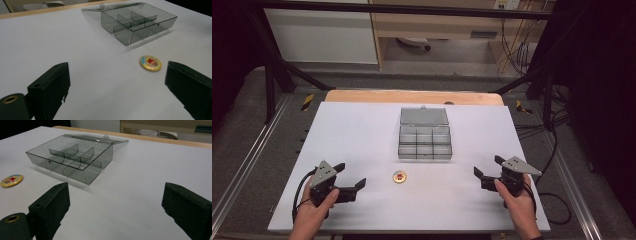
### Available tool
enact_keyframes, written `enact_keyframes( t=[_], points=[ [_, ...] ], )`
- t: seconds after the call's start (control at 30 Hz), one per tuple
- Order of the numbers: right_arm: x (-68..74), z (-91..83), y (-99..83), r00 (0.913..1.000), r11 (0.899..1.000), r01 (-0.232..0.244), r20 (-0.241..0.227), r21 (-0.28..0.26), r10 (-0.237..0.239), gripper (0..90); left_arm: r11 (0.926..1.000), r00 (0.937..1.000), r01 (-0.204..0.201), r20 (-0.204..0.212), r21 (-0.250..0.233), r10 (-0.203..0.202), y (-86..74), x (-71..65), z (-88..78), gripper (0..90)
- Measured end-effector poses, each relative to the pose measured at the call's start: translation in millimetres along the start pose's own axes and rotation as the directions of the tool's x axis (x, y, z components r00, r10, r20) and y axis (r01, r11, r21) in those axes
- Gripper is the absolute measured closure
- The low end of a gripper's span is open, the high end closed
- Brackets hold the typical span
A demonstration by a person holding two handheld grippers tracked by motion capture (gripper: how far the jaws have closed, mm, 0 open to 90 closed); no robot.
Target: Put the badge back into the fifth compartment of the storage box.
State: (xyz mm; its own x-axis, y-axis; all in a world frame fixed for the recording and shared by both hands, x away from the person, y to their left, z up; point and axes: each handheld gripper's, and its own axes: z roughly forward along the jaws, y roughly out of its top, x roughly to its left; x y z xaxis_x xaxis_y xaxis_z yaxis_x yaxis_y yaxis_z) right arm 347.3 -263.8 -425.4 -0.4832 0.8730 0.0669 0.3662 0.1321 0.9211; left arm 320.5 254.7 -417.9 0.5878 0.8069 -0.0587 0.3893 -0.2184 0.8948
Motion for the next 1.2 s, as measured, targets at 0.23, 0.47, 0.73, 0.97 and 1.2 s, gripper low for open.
enact_keyframes(
  t=[0.23,0.47,0.73,0.97,1.2],
  points=[
    [1.6,0.7,1.2,1.0,1.0,0.001,-0.005,0.027,0.0,6.1,0.9999,1.0,0.01,0.0,0.008,-0.01,-1.3,1.2,-0.1,6.3],
    [3.4,1.8,3.3,1.0,0.998,-0.002,0.009,0.063,0.001,5.6,0.9999,1.0,0.006,0.007,0.015,-0.006,-1.8,0.2,0.2,6.3],
    [17.8,11.0,-0.2,0.999,0.986,0.012,-0.044,0.167,-0.005,5.7,0.9998,1.0,0.006,0.006,0.017,-0.007,-2.4,0.7,-0.2,6.2],
    [36.7,19.2,-4.9,0.9905,0.97,0.052,-0.136,0.239,-0.019,5.6,0.9995,0.9999,-0.012,0.011,0.03,0.012,-2.7,-1.9,-0.3,6.2],
    [63.5,29.5,-2.8,0.9771,0.955,0.083,-0.212,0.286,-0.022,5.5,0.9992,0.9998,-0.013,0.014,0.037,0.012,-3.7,-1.6,0.4,6.1]
  ],
)
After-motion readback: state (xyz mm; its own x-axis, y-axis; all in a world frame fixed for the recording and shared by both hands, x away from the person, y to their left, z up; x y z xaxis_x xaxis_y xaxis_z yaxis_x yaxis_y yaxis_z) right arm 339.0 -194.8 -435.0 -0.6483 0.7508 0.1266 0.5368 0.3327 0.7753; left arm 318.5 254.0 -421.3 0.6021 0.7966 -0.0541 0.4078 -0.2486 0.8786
